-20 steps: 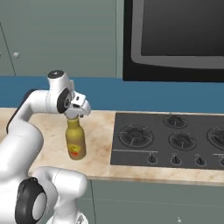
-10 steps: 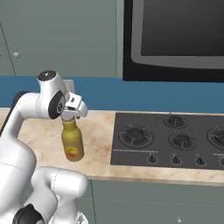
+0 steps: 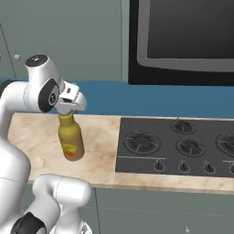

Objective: Place the drinks on the dining counter in a tight cluster.

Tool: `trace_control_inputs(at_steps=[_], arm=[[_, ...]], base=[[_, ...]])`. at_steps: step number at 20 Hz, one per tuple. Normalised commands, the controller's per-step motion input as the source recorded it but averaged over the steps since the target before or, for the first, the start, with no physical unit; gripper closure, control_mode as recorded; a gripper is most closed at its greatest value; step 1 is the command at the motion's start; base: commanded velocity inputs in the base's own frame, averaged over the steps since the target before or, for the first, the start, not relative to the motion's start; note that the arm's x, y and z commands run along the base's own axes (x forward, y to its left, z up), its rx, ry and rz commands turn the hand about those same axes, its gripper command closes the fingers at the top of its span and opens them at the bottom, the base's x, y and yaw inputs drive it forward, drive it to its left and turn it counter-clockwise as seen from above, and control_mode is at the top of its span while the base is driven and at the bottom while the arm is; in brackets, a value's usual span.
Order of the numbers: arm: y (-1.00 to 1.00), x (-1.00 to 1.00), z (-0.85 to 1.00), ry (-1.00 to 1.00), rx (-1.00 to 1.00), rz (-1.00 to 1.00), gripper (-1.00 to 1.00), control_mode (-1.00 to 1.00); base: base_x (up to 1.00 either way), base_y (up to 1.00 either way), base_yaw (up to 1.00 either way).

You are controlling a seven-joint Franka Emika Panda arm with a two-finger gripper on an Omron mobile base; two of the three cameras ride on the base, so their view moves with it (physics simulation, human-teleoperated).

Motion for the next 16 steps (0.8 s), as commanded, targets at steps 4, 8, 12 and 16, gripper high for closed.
trace_control_inputs(at_steps=[4, 8, 12, 16], arm=[[0.00, -0.30, 0.40, 0.00, 0.00, 0.00, 1.00, -1.00], [0.00, -0.24, 0.15, -0.01, 0.00, 0.00, 1.00, -1.00], [0.00, 0.00, 0.00, 0.00, 0.00, 0.00, 1.00, -1.00], [0.00, 0.00, 0.00, 0.00, 0.00, 0.00, 1.00, -1.00]], base=[[0.00, 0.00, 0.00], [0.00, 0.00, 0.00], [0.00, 0.00, 0.00], [0.00, 0.00, 0.00]])
